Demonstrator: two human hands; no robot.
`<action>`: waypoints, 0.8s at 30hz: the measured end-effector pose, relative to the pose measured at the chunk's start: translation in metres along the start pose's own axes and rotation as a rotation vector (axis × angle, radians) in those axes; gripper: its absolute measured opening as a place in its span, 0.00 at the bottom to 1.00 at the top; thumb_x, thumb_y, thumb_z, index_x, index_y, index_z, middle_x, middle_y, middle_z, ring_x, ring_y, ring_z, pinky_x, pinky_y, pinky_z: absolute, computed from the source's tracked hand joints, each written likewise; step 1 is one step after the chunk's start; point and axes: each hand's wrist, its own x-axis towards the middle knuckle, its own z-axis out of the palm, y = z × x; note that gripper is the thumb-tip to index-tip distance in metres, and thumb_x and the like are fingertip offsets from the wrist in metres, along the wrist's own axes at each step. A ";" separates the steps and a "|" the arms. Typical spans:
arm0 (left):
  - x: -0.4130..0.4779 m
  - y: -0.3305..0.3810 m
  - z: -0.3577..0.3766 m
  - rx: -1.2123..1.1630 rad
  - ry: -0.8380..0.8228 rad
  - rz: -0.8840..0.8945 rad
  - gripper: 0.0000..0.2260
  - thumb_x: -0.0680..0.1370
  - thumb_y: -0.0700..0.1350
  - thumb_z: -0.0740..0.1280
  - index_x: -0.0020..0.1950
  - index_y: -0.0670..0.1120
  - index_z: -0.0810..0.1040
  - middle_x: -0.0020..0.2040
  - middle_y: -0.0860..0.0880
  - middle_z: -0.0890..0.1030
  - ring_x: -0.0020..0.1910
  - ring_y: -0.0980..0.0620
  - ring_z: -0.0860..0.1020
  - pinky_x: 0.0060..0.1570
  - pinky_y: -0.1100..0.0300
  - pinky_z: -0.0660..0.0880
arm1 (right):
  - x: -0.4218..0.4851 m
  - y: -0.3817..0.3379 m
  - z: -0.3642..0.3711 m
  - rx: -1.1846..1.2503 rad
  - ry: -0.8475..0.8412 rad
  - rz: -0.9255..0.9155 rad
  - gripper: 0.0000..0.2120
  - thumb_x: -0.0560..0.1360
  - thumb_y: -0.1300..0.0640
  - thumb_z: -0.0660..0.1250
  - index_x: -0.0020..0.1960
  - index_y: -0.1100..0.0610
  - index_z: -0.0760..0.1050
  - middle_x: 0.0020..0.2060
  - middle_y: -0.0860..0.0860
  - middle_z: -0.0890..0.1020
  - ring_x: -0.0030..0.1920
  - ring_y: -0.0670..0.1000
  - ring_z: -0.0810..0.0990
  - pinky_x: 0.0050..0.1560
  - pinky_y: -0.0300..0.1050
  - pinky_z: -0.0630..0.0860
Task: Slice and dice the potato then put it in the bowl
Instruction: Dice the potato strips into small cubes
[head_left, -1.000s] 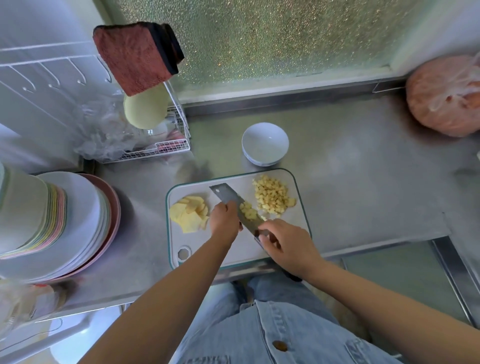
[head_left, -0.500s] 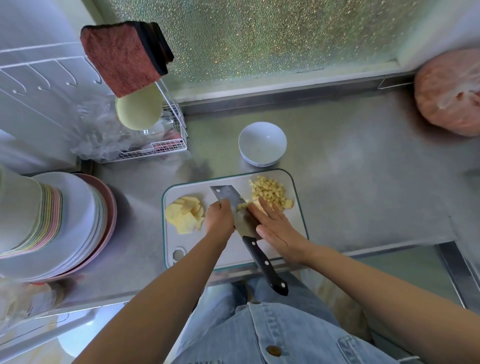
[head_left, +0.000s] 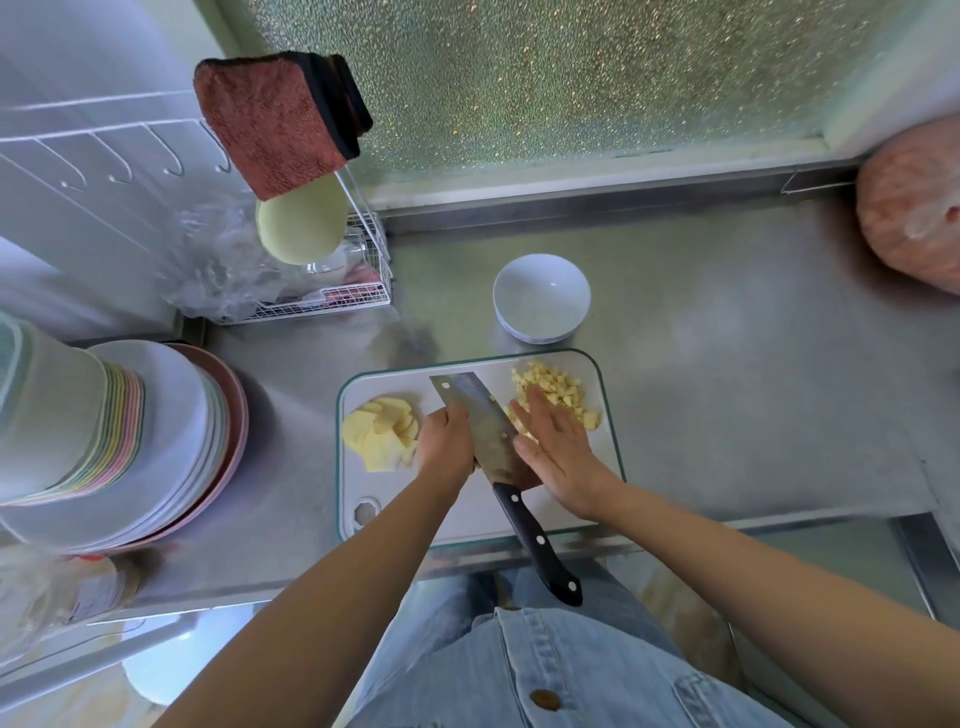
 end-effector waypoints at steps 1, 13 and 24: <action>0.000 0.000 0.000 0.003 -0.003 -0.002 0.15 0.80 0.45 0.53 0.33 0.44 0.66 0.27 0.48 0.68 0.25 0.49 0.66 0.33 0.57 0.64 | -0.001 0.000 -0.002 -0.007 0.002 0.009 0.31 0.77 0.37 0.42 0.77 0.46 0.42 0.78 0.47 0.42 0.76 0.49 0.36 0.75 0.50 0.36; -0.001 0.001 -0.008 0.016 -0.035 -0.028 0.13 0.79 0.48 0.53 0.42 0.44 0.72 0.33 0.47 0.71 0.30 0.48 0.69 0.32 0.59 0.67 | 0.004 -0.029 -0.007 -0.060 0.048 -0.107 0.31 0.77 0.41 0.46 0.78 0.52 0.48 0.74 0.40 0.47 0.72 0.38 0.41 0.68 0.35 0.38; 0.001 0.003 -0.016 -0.070 0.043 -0.067 0.14 0.80 0.46 0.53 0.40 0.42 0.72 0.33 0.43 0.72 0.27 0.48 0.69 0.28 0.60 0.67 | -0.008 -0.029 -0.007 -0.014 0.091 -0.260 0.25 0.80 0.47 0.49 0.76 0.47 0.53 0.72 0.36 0.58 0.75 0.38 0.46 0.72 0.39 0.43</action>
